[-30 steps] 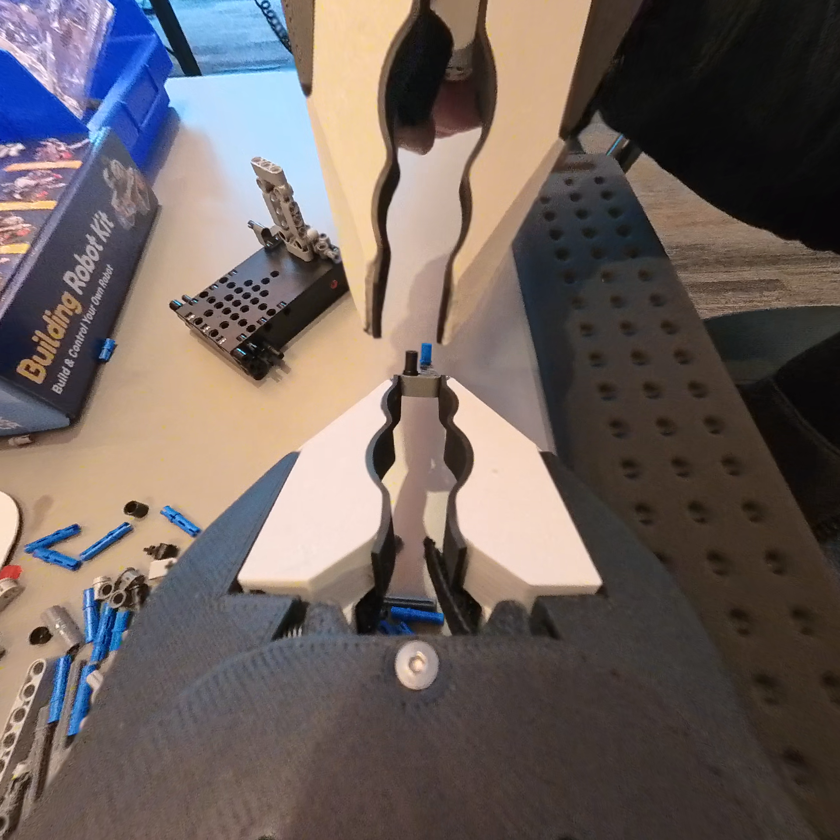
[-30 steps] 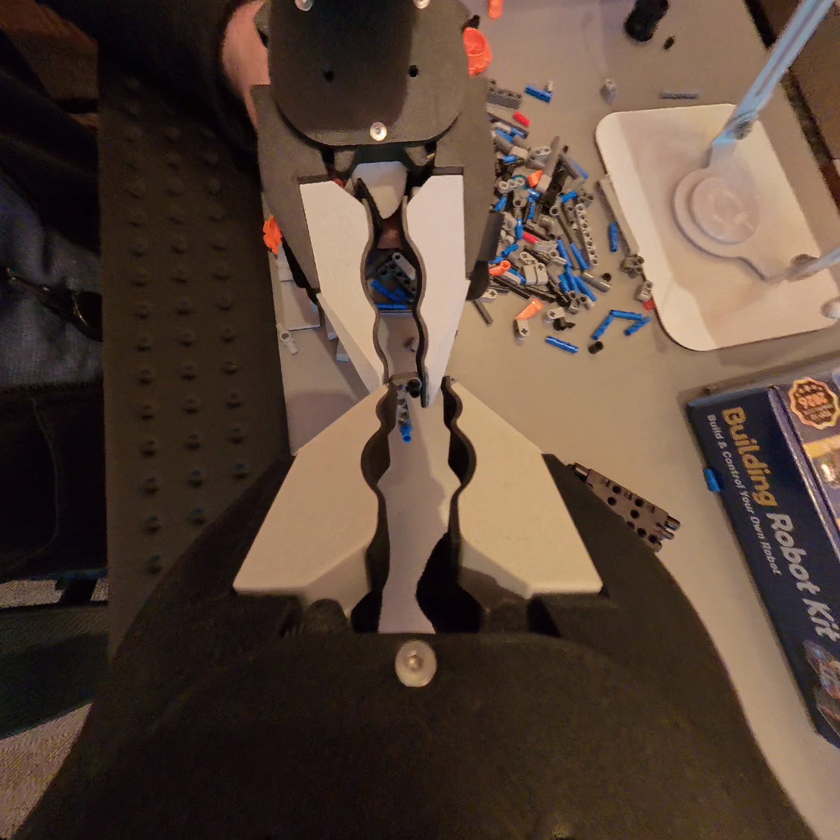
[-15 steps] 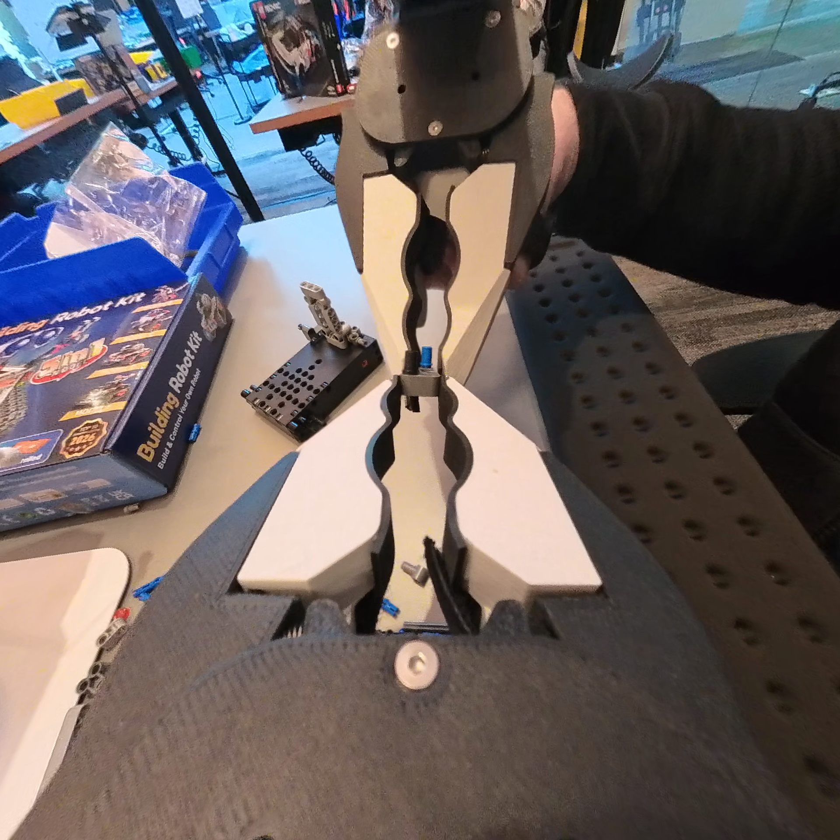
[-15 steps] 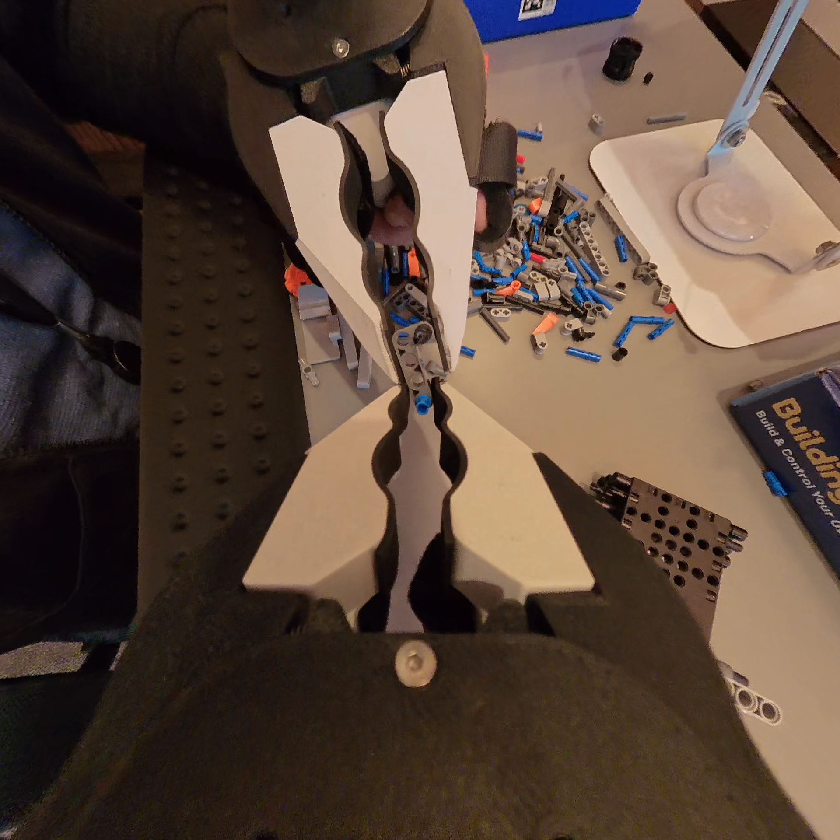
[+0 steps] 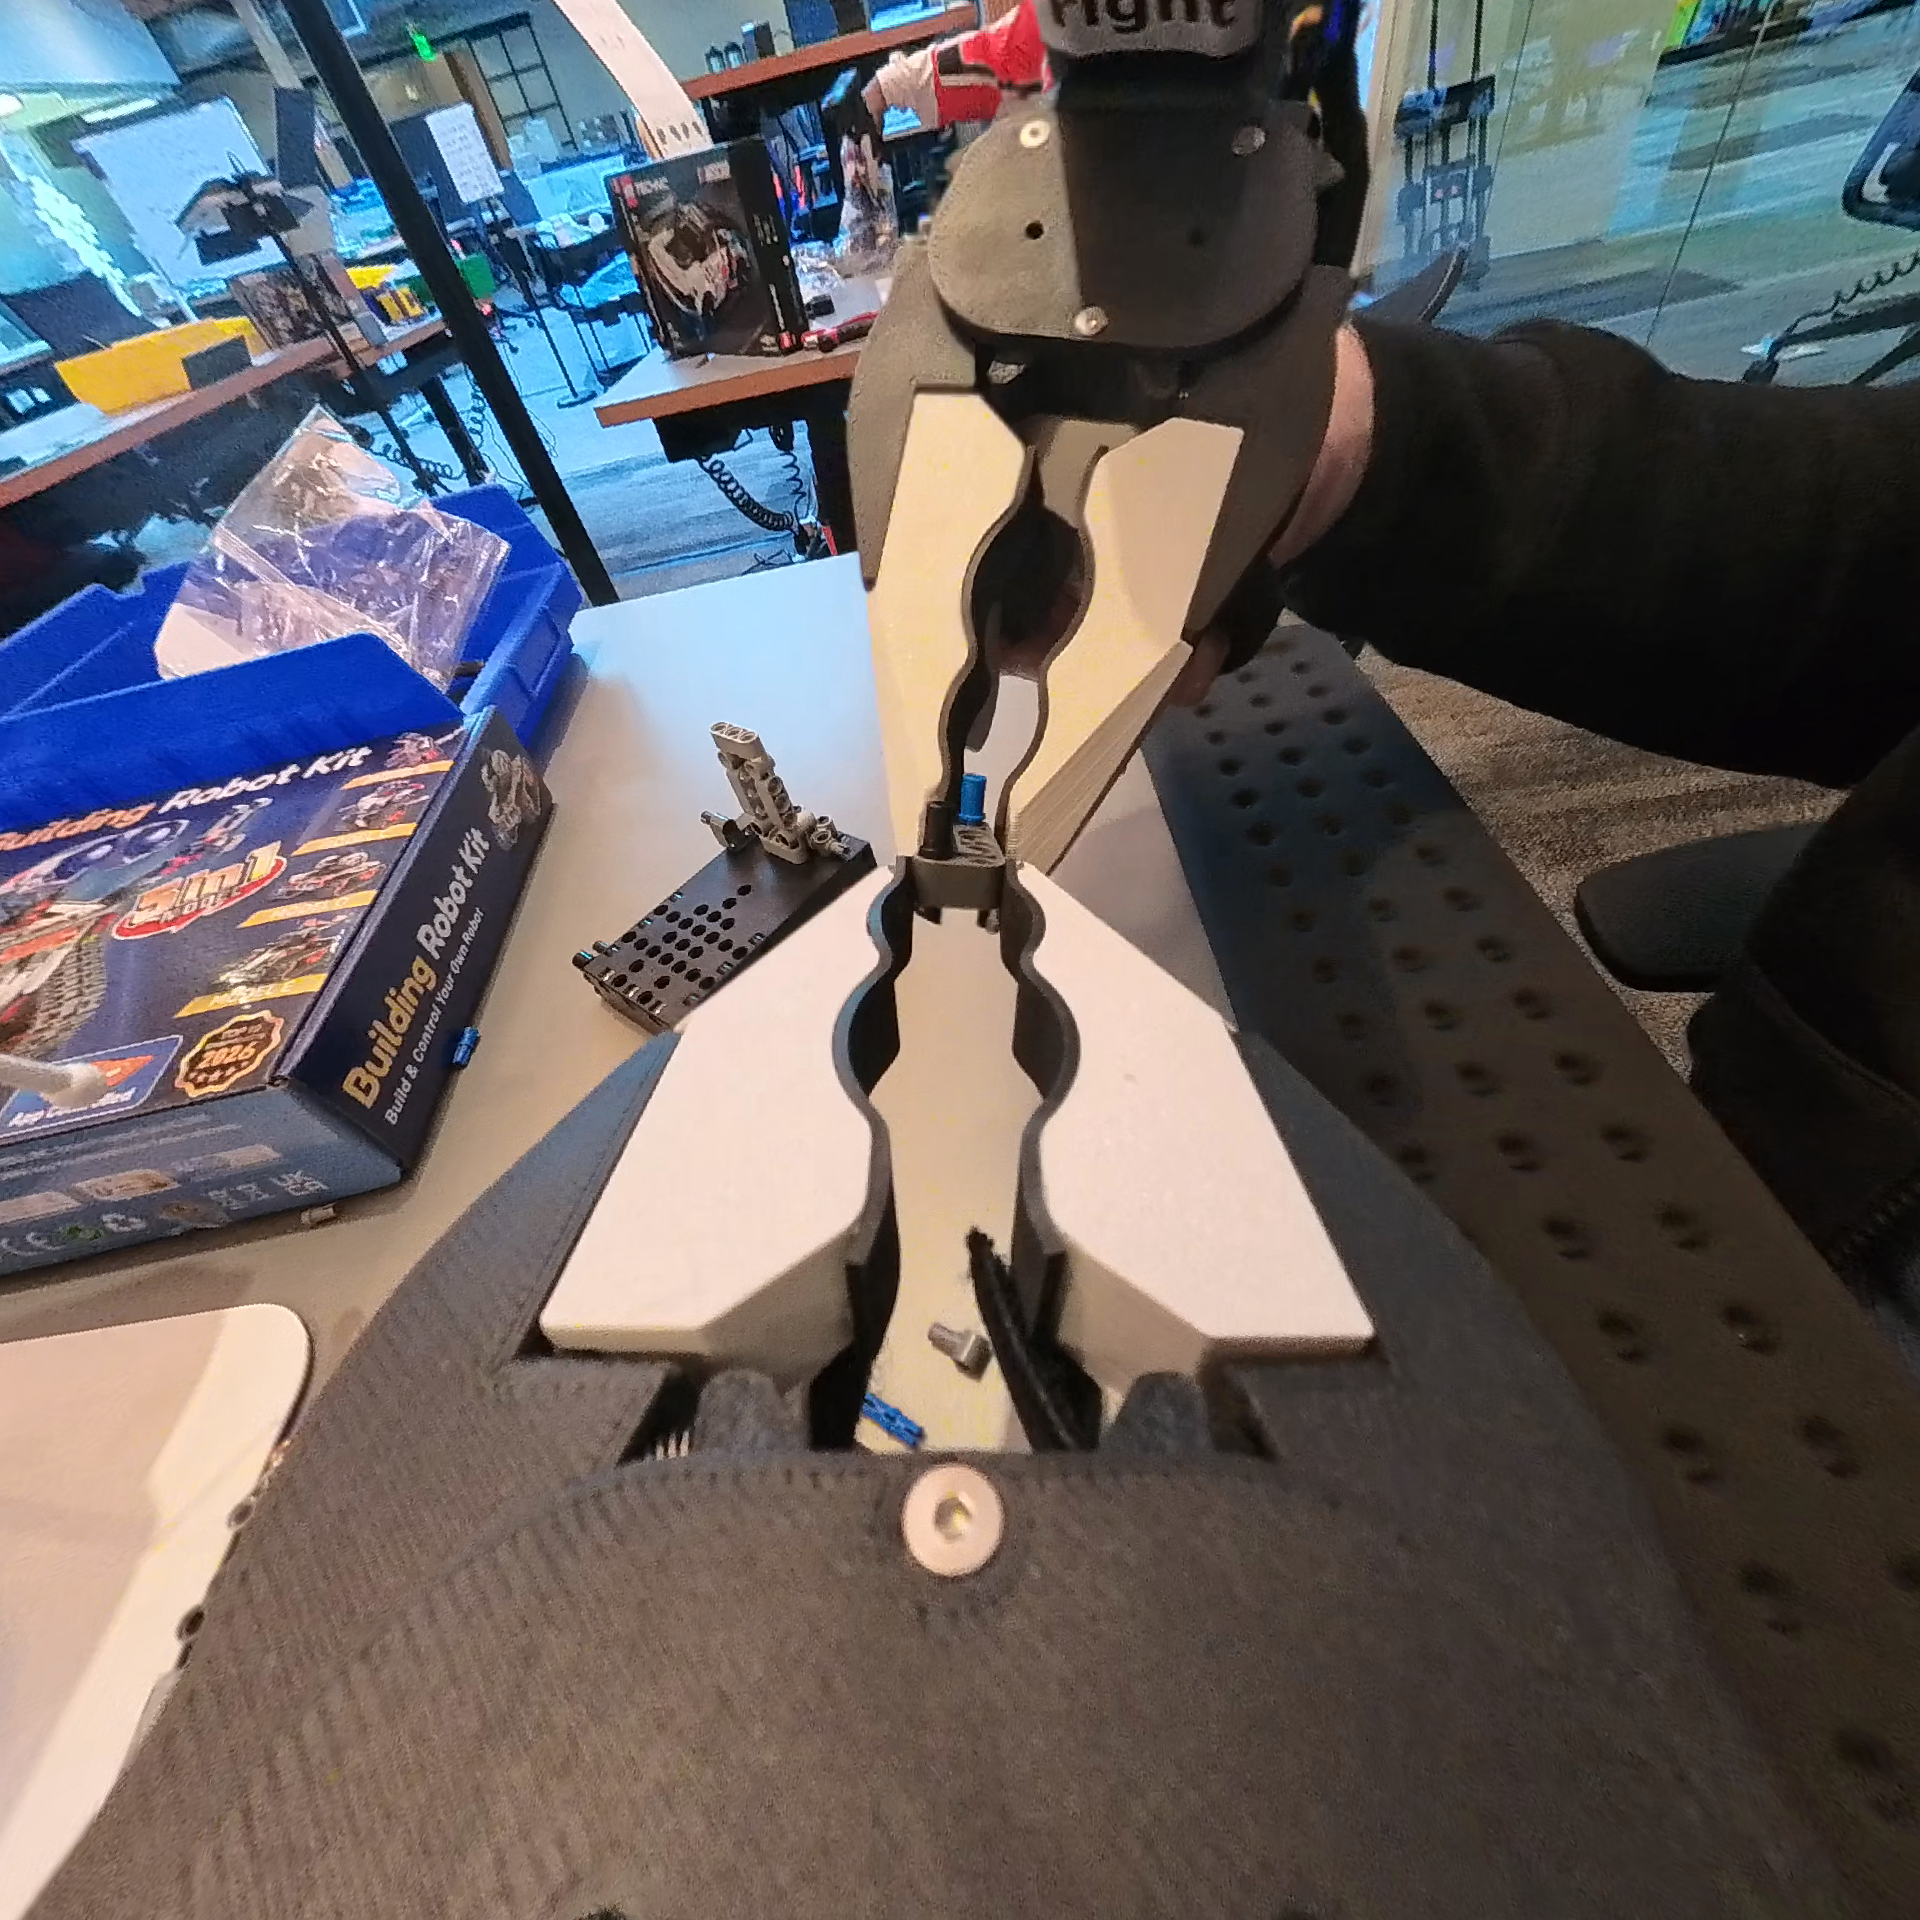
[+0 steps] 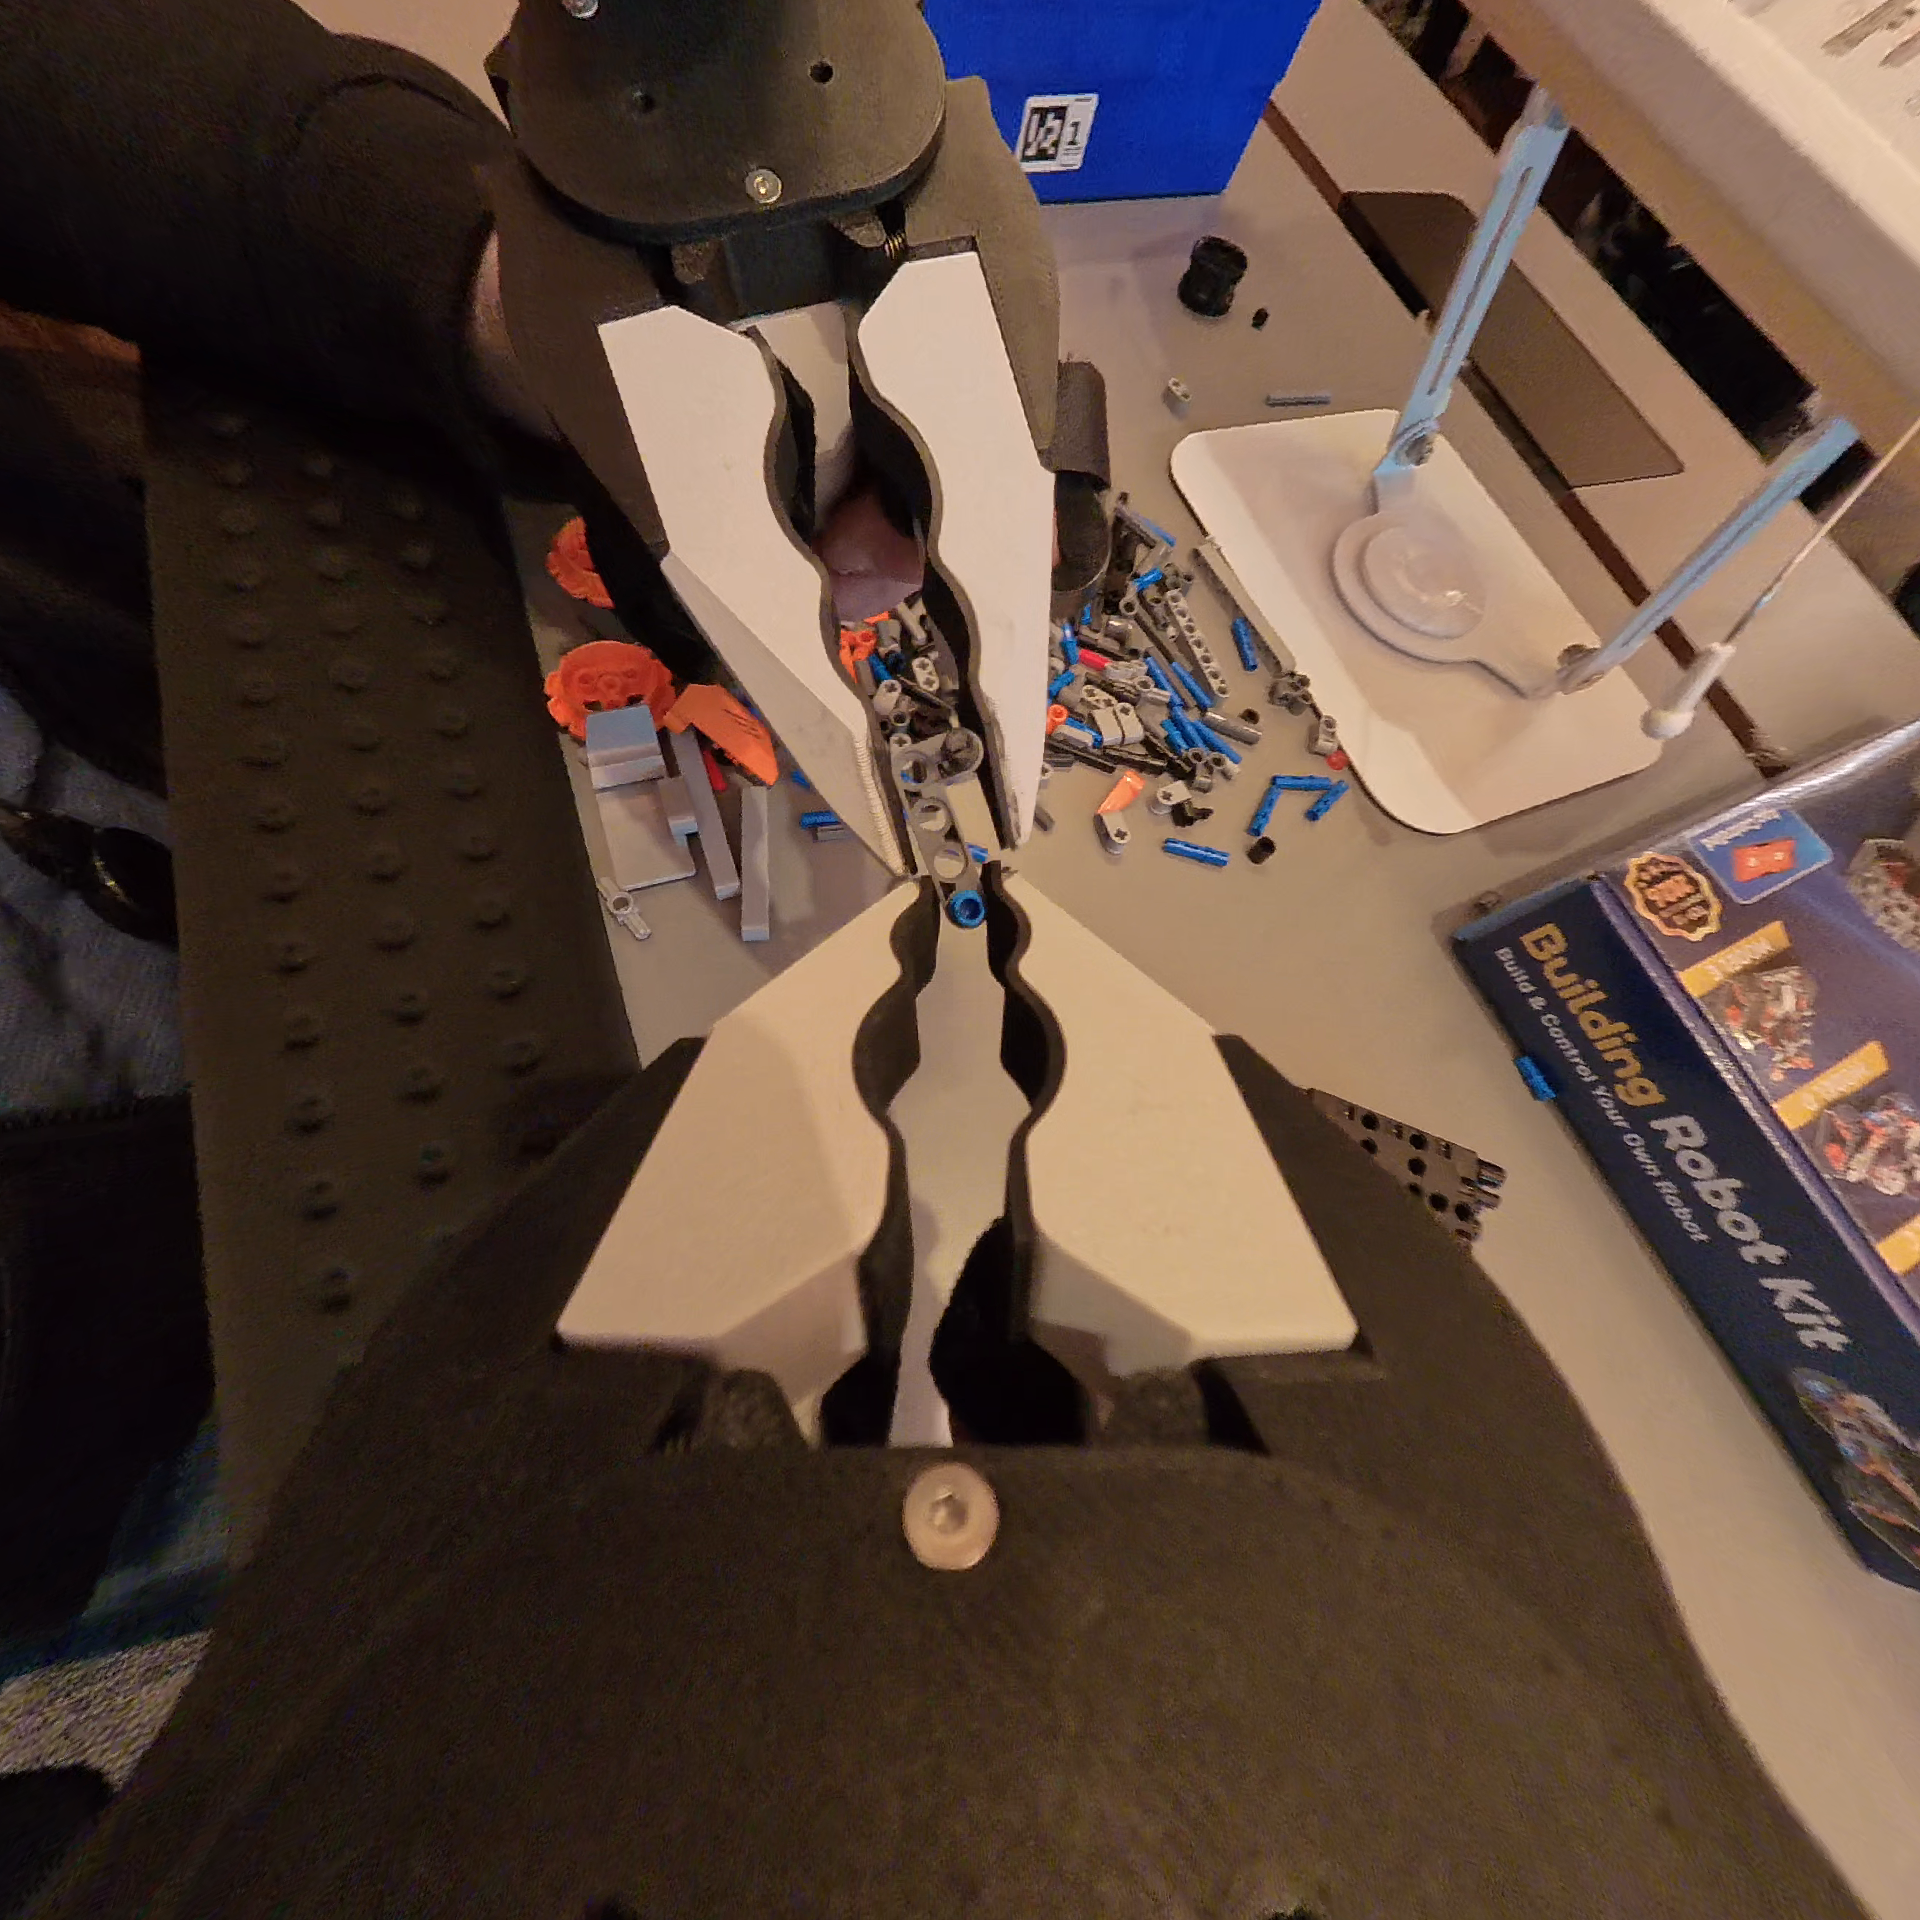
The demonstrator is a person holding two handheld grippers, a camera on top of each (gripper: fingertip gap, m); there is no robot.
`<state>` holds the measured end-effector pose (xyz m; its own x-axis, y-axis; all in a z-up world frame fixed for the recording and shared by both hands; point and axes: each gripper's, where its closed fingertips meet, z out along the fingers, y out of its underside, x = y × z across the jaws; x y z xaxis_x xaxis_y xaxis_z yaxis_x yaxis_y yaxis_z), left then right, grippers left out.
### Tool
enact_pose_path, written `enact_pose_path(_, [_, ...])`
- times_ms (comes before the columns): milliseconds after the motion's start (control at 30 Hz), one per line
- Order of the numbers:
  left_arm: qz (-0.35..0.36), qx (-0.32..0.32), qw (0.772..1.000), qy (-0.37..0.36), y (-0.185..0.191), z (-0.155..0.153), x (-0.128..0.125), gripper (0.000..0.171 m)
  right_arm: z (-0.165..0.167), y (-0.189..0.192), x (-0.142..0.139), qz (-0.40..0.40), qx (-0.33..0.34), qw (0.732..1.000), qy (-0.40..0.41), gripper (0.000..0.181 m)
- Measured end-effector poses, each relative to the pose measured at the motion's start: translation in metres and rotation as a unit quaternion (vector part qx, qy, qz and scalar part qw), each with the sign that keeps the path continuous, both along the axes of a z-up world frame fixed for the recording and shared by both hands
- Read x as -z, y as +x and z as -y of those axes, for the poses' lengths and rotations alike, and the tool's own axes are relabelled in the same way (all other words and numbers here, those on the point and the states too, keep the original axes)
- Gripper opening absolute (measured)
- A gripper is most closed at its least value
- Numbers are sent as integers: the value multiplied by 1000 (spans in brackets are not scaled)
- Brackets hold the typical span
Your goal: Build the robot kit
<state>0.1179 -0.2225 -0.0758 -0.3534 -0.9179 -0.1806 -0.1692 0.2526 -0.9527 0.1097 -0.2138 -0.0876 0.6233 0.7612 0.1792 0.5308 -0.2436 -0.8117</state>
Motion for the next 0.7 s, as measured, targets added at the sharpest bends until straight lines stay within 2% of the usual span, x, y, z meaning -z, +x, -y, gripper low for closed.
enact_pose_path(167, [23,3,1000,5,-2,0,-9,14,1,0,-9,-18,19,1000,16,8])
enact_pose_path(333, [54,18,998,-13,-6,4,-22,14,5,10,-19,-80,43,996,11,21])
enact_pose_path(500, [72,35,997,-19,-7,10,-28,14,12,15,-26,-137,52,989,5,21])
enact_pose_path(700, [90,48,994,-27,-10,15,-36,14,19,14,-23,-131,58,990,9,17])
